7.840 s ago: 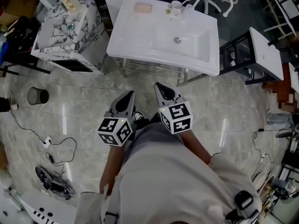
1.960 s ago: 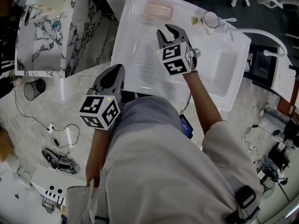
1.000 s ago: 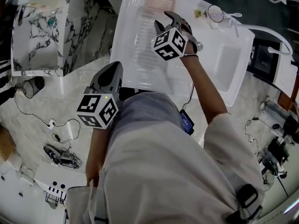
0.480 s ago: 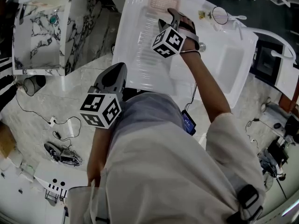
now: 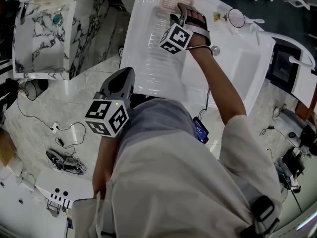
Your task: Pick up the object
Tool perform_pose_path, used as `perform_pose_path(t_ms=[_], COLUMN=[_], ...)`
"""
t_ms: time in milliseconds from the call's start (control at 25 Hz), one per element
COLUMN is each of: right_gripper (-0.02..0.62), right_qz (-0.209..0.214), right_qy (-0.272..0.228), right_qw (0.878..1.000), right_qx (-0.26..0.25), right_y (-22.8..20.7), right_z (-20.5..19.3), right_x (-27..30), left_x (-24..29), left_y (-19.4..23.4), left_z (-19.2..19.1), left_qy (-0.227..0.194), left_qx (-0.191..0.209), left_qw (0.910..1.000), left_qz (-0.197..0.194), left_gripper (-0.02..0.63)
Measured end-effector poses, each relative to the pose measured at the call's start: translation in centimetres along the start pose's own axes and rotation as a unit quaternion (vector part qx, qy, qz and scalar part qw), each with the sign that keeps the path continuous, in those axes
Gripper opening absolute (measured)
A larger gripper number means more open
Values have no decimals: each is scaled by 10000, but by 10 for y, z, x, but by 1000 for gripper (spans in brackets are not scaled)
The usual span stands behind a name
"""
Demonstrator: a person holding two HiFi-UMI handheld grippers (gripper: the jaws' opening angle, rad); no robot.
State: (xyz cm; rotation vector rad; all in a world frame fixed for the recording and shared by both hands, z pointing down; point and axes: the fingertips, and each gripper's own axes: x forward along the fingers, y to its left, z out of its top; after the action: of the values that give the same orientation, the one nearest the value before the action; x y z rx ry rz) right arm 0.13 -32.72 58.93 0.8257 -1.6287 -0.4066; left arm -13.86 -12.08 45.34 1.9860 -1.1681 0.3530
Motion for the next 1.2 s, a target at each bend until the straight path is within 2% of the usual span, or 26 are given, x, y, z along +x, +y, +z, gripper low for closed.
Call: perform_pose_path(t_ms=[480, 720, 880, 1200], right_gripper=[227, 197, 147, 135], right_qz=[-223, -342, -428, -455], right_qy=[200, 212, 162, 118], right_qw=[9990, 9980, 9969, 9969], right_qx=[-340, -488, -646, -635], right_y=[5, 4, 6, 8], right_z=[-6, -7, -4, -3], right_x=[16, 13, 7, -1], left_x=[-2, -3, -4, -6], left_y=[6, 4, 3, 0], left_z=[-1, -3, -4, -5], left_qy=[-34, -24, -29, -44], left_qx=[-50, -47, -45, 4], left_qw=[10000, 10000, 10000, 10000], left_qz=[16, -9, -30, -64], left_gripper=[2, 2, 2, 0])
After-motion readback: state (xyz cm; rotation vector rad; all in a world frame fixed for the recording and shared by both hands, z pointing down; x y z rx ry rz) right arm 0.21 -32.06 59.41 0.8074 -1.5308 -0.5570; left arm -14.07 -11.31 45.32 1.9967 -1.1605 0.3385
